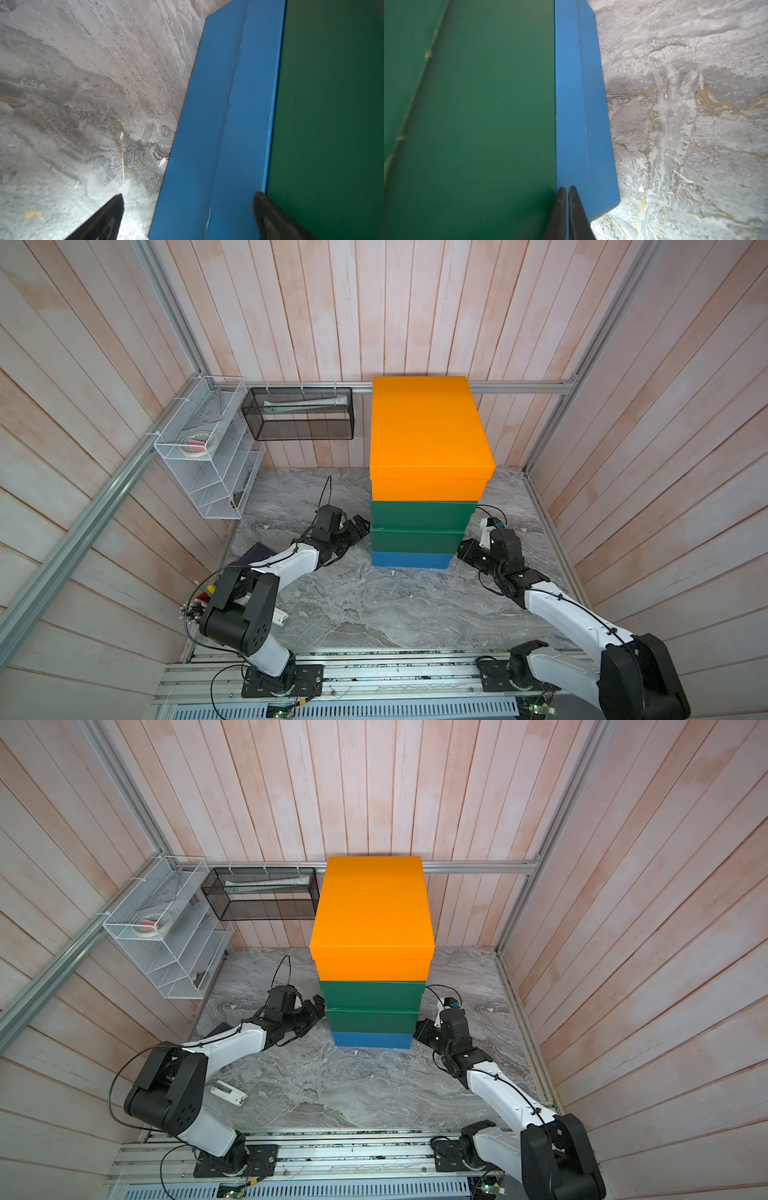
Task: Stack the shoeboxes
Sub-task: Adjust the shoeboxes in the shoebox, then reset both arms
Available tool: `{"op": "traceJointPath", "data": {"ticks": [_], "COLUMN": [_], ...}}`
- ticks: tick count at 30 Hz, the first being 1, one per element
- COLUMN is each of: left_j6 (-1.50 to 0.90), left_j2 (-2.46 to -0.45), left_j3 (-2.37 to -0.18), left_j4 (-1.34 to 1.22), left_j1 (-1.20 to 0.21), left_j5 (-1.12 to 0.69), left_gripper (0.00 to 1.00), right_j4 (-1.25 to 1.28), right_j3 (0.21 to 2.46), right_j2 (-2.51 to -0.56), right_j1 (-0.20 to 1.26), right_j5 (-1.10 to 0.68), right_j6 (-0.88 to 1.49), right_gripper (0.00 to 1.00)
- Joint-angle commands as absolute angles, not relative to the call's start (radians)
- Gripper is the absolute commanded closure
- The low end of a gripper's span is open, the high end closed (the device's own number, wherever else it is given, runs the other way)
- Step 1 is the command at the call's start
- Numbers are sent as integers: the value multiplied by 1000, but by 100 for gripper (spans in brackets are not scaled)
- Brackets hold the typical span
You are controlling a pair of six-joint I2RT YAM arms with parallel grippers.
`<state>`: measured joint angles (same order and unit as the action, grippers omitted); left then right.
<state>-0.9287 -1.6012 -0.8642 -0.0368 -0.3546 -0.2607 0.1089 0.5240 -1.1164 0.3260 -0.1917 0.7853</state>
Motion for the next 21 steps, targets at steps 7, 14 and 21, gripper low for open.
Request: {"op": "traceJointPath", "data": {"ticks": [7,14,21], "left_j6": [-847,-713,-495], "left_j2": [-1519,-1243,-937], "left_j3": [-931,-932,-739], "left_j4": [79,178,-5], "left_j1": [-345,-281,-276], "left_j5": [-191,25,307], "left_gripper": [0,0,0], "right_j4": [-47,-155,-21], "right_j3": [606,666,627], "right_j2": [-1031,-965,-932], "right_j1": [245,84,81], "right_j5": [-141,-16,143], "right_j6": [650,460,349], "right_gripper": [90,51,2]}}
